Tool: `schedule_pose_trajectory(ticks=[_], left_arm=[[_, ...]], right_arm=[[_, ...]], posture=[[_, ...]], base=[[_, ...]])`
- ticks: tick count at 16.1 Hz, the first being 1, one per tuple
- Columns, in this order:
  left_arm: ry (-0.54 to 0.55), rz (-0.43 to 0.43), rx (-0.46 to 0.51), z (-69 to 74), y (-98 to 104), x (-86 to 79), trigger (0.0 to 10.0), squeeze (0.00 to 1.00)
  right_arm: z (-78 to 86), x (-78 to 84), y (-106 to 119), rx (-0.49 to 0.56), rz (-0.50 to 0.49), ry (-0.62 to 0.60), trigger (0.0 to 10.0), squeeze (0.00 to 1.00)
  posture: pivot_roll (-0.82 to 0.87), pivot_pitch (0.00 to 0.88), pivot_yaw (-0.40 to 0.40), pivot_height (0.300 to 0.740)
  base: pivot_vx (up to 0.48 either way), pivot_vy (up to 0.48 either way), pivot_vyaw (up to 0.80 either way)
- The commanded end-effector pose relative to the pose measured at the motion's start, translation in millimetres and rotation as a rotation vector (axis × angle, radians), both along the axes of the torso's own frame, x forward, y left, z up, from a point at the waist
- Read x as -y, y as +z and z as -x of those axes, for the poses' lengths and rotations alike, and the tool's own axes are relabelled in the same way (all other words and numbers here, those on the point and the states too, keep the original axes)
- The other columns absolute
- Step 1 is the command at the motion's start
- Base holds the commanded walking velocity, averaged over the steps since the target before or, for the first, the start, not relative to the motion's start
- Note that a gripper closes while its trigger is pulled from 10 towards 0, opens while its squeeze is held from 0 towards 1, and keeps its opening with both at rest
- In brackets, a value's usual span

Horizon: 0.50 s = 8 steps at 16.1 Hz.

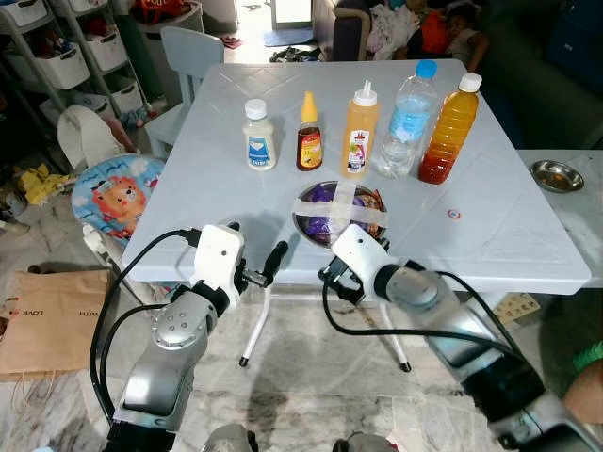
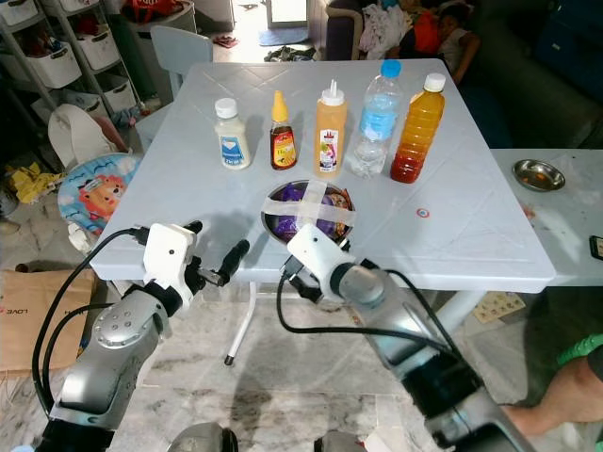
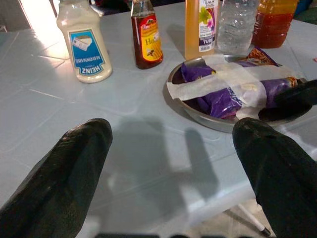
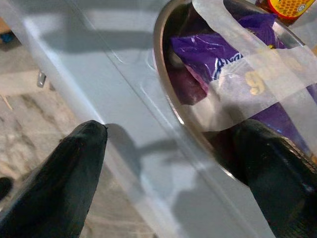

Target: Restocking fridge

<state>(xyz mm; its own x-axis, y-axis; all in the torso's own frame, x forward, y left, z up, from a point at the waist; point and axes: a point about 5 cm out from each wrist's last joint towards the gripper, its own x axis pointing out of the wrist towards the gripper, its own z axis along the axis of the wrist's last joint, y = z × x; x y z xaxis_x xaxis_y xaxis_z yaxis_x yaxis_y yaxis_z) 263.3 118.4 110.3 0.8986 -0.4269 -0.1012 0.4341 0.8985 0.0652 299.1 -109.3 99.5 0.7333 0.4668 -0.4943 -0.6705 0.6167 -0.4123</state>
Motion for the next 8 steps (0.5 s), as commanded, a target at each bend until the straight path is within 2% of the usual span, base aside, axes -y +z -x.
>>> schedule_pose_trajectory(ticks=[1,8], left_arm=[[-0.014,-0.003,-0.001,1.9,1.9,0.1,10.0,0.0],[-0.028,-0.008,-0.026,3.6,-0.7,1.5,10.0,0.0]], right_arm=[[-4.5,1.3,1.4,0.021,0.033,0.028,0.0,0.0],[-13.6,14.0,-6.1,0.05,0.099,0.057,0.2,0.0]], posture=[[0.0,0.0,0.049,0.74],[0.0,0.0,0.055,0.74]], base=[[0.0,0.0,0.0],[0.0,0.0,0.0]])
